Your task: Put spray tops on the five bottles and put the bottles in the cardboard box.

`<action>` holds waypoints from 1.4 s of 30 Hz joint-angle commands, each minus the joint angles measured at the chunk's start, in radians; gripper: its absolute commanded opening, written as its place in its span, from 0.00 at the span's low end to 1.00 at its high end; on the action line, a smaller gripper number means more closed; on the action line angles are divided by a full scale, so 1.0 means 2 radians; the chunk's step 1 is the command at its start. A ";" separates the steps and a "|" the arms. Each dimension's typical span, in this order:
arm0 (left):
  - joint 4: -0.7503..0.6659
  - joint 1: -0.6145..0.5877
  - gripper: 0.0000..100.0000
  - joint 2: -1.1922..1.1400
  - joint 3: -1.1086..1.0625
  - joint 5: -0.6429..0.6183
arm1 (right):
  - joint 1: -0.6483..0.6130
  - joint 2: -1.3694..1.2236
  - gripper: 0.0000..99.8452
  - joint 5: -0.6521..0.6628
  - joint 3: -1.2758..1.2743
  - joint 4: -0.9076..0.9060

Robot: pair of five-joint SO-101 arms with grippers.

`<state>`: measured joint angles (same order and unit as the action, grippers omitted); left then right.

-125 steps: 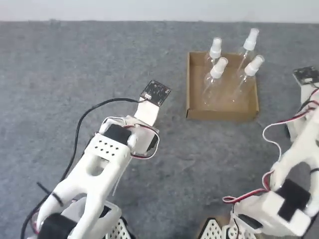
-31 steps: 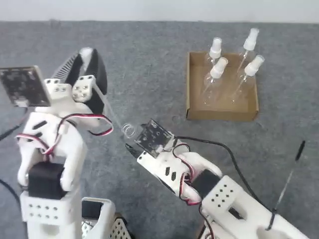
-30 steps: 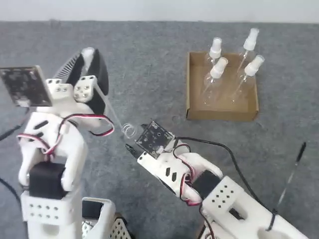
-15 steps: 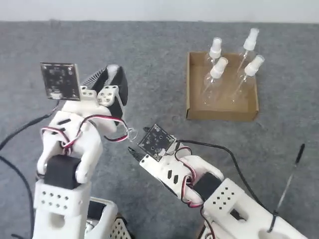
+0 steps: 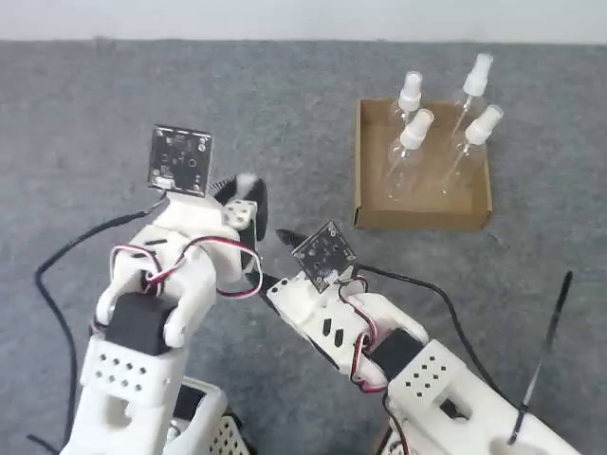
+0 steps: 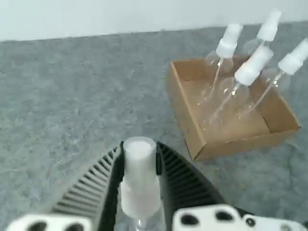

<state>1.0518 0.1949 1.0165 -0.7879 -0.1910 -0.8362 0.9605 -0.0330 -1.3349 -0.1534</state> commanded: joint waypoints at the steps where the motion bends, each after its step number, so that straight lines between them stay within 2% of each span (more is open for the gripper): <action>1: 0.004 0.000 0.01 0.012 -0.011 0.031 | 0.015 0.020 0.01 -0.008 0.007 0.016; 8: 0.035 0.000 0.01 0.012 -0.013 0.035 | 0.032 0.021 0.01 -0.008 0.007 0.016; 14: 0.031 -0.010 0.02 0.029 -0.009 0.033 | 0.034 0.022 0.01 -0.008 0.000 0.017; 21: 0.031 -0.013 0.17 0.108 -0.003 0.033 | 0.034 0.022 0.01 -0.008 -0.001 0.017; 29: 0.002 -0.014 0.16 0.071 0.001 0.033 | 0.034 0.022 0.01 -0.008 -0.001 0.016; 37: -0.067 -0.134 0.16 -0.015 0.027 0.020 | 0.034 0.018 0.01 -0.008 -0.001 0.016; 42: -0.064 -0.139 0.16 -0.046 0.044 0.018 | 0.034 0.018 0.01 -0.008 -0.001 0.016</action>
<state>0.9521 -0.0706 0.9628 -0.7618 -0.1435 -0.7779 0.9620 -0.0361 -1.3487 -0.1427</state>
